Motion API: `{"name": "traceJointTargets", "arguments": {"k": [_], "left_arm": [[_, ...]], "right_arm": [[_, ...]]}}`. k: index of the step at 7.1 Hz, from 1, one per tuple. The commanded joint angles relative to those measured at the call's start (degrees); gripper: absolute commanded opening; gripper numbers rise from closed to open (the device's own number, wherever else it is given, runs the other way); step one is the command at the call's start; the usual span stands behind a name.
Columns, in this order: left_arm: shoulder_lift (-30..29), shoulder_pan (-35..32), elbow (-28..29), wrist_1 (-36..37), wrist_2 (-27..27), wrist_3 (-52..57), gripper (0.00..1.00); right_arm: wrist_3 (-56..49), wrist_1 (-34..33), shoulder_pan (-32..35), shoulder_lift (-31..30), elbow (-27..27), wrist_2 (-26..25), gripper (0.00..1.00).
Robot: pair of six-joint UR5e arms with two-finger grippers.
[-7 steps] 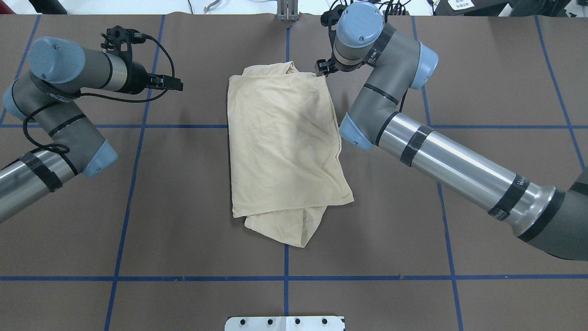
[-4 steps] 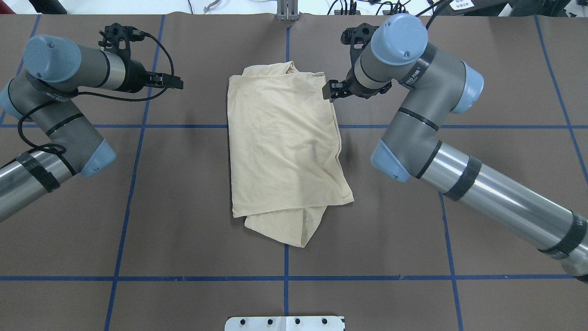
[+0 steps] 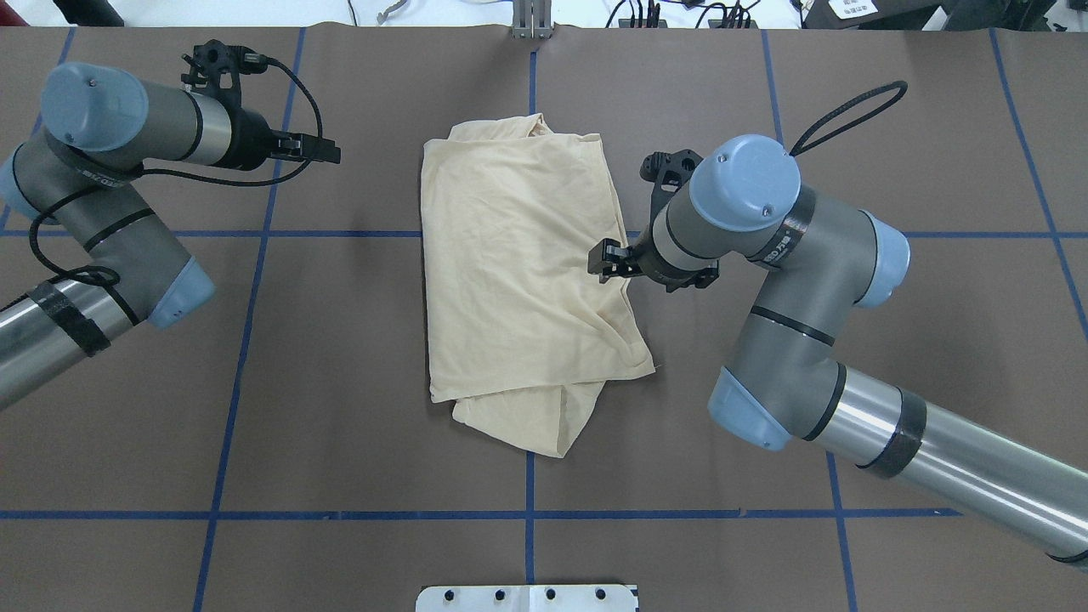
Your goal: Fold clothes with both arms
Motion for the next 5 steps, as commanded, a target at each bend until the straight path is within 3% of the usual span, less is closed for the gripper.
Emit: {"name": "traceJointTargets", "arguments": {"k": [1, 4, 5], "left_arm": [[0.0, 0.0, 0.0, 0.0, 0.0, 0.0, 1.00], [-0.1, 0.1, 0.0, 0.0, 0.0, 0.0, 1.00], [-0.2, 0.1, 0.0, -0.1, 0.0, 0.0, 1.00]], "right_arm": [[3.2, 0.4, -3.3, -3.6, 0.7, -0.2, 0.96], [3.7, 0.0, -5.3, -4.5, 1.0, 2.2, 0.88], [3.7, -0.2, -6.0, -4.5, 0.9, 2.8, 0.81]]}}
